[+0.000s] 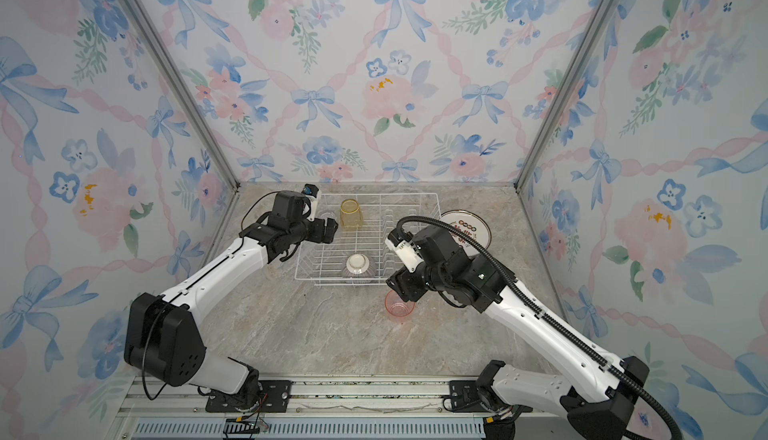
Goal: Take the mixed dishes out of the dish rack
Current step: 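Lower the pink glass onto the table and open the right gripper, then lower the left gripper around the clear glass while the right gripper rises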
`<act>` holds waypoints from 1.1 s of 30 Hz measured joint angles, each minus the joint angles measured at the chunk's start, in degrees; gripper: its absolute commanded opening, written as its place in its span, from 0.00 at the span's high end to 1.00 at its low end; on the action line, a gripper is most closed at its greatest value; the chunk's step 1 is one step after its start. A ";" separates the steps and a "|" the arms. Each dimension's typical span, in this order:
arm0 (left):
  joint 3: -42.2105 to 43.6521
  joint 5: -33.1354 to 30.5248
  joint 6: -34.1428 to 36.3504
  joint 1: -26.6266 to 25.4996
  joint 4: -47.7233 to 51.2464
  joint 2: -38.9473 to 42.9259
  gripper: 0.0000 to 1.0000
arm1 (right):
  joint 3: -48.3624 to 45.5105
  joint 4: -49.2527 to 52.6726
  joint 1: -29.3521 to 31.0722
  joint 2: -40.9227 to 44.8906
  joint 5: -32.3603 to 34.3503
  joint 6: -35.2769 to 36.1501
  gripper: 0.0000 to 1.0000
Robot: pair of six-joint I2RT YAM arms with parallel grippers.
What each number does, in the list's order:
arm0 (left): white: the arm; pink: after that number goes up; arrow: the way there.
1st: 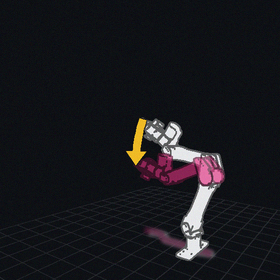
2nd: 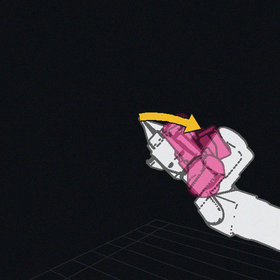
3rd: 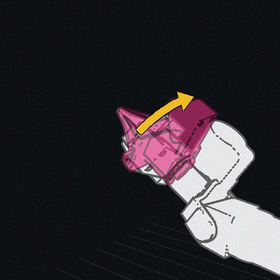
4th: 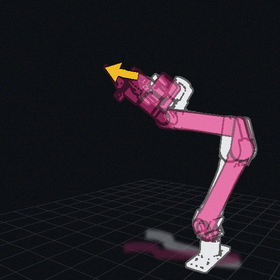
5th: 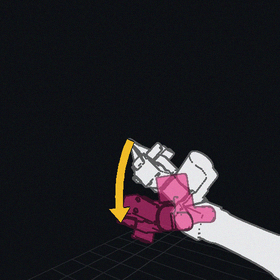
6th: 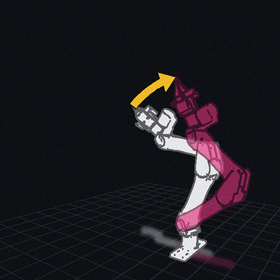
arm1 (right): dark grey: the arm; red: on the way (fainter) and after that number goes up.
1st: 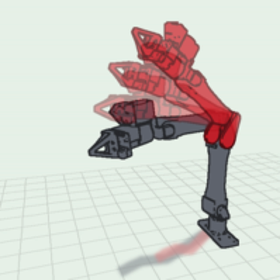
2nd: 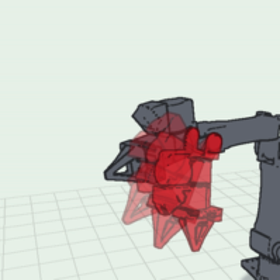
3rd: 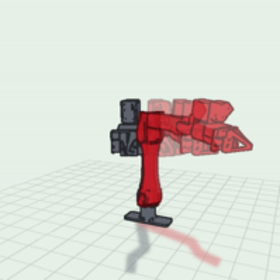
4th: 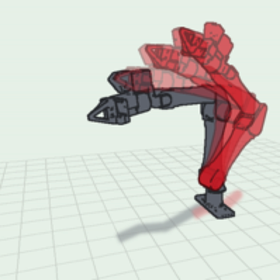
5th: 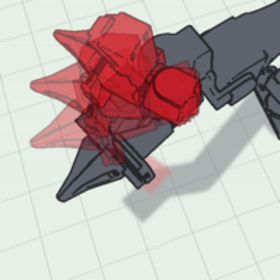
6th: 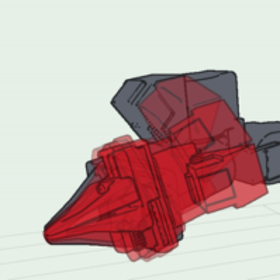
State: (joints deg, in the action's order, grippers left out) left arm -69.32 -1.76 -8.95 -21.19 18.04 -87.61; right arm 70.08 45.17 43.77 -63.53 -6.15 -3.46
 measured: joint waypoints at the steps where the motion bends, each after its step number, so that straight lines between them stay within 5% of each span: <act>1: -1.07 -0.44 0.24 -0.11 0.20 -1.53 0.02 | -0.02 -0.81 -0.90 0.68 -0.59 -0.15 0.33; 11: -10.49 -4.92 2.58 -0.17 3.87 -14.14 0.02 | -2.21 -4.79 -5.07 1.46 -2.71 -0.59 0.33; 33: -17.68 -3.17 3.82 2.91 5.38 -23.56 0.08 | -4.76 -7.06 -10.05 3.19 -5.05 -1.46 0.33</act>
State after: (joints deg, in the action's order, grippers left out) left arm -87.00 -4.93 -5.13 -18.28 23.42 -111.18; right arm 65.32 38.11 33.71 -60.34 -11.20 -4.93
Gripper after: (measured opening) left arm 0.933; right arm 0.674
